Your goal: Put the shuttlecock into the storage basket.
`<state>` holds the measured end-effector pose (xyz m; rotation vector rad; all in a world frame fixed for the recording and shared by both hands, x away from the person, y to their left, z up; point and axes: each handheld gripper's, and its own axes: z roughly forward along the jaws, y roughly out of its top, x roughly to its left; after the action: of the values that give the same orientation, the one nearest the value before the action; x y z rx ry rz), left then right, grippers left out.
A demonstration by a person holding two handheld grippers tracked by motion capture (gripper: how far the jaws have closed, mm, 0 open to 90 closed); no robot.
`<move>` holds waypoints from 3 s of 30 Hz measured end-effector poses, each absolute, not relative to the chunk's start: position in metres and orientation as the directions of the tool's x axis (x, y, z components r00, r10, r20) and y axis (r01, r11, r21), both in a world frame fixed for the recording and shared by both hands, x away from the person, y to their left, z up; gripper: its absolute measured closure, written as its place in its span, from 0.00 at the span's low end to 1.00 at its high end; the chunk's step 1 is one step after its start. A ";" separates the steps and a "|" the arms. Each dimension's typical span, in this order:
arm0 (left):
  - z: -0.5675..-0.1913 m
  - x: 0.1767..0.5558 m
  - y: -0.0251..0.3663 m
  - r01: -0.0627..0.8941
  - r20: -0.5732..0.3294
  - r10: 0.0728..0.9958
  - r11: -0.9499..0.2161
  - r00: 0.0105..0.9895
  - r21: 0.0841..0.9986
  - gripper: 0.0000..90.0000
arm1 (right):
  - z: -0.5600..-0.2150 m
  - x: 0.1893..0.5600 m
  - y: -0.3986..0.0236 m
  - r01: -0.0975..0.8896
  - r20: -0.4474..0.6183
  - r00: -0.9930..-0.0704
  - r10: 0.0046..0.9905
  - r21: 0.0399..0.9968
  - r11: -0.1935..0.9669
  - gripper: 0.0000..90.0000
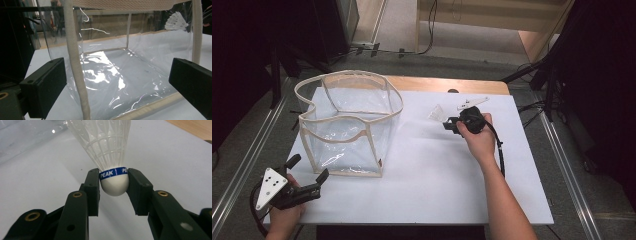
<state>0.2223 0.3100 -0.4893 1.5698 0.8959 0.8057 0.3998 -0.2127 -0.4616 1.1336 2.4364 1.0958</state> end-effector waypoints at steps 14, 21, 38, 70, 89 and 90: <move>-0.489 0.222 0.310 0.129 0.035 0.876 -0.110 0.481 0.986 0.02 | -0.445 0.391 -0.209 0.538 0.107 -0.669 0.735 0.752 0.380 0.69; -0.489 0.222 0.310 0.130 0.035 0.876 -0.111 0.481 0.985 0.02 | -0.437 0.386 -0.206 0.529 0.112 -0.672 0.732 0.765 0.368 0.69; -0.489 0.222 0.310 0.129 0.040 0.875 -0.116 0.482 0.985 0.02 | -0.419 0.378 -0.196 0.508 0.125 -0.675 0.727 0.794 0.335 0.69; -0.489 0.222 0.310 0.129 0.037 0.874 -0.113 0.485 0.985 0.02 | -0.378 0.366 -0.169 0.441 0.133 -0.696 0.706 0.855 0.273 0.69; -0.489 0.222 0.310 0.128 0.032 0.875 -0.107 0.483 0.986 0.02 | -0.358 0.360 -0.154 0.403 0.122 -0.714 0.689 0.877 0.262 0.69; -0.489 0.222 0.310 0.128 0.032 0.875 -0.107 0.484 0.986 0.02 | -0.357 0.360 -0.154 0.401 0.120 -0.715 0.688 0.878 0.263 0.69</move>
<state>0.2225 0.3099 -0.4893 1.5666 0.8957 0.8022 0.3602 -0.1538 -0.3569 1.0039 2.2517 1.4326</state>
